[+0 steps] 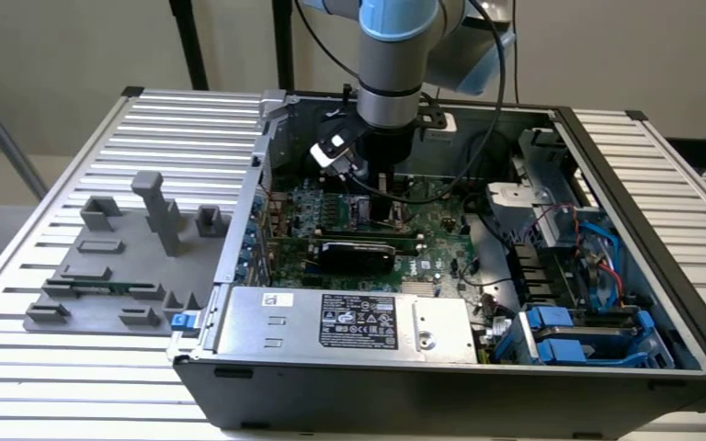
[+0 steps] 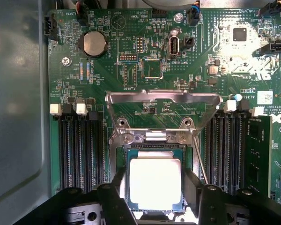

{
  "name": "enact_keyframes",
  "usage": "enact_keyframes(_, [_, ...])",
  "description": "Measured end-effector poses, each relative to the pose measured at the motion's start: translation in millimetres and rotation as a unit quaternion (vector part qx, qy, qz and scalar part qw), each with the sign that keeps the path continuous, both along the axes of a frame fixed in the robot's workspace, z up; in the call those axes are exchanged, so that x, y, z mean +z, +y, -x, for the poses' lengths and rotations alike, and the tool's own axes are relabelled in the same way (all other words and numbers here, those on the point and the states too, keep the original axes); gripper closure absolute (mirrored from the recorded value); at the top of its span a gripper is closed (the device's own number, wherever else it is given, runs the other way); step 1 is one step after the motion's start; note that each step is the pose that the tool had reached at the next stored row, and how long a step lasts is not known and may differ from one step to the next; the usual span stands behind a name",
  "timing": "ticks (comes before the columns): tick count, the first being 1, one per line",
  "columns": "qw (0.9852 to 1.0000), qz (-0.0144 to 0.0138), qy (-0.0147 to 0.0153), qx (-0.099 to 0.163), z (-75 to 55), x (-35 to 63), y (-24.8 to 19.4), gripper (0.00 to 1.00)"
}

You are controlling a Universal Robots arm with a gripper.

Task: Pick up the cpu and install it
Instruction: 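Place the cpu into insertion slot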

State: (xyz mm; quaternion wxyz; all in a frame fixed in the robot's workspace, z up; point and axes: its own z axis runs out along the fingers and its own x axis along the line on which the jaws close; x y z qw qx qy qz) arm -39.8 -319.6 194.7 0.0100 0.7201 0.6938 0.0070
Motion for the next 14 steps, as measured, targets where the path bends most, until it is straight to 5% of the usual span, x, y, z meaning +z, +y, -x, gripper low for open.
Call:
enact_keyframes(8, [1.0,0.0005,0.0003,0.0,0.1,1.6,-0.2,0.37])
enact_keyframes(14, [1.0,0.0004,0.0003,0.0,0.1,14.0,-0.2,0.37])
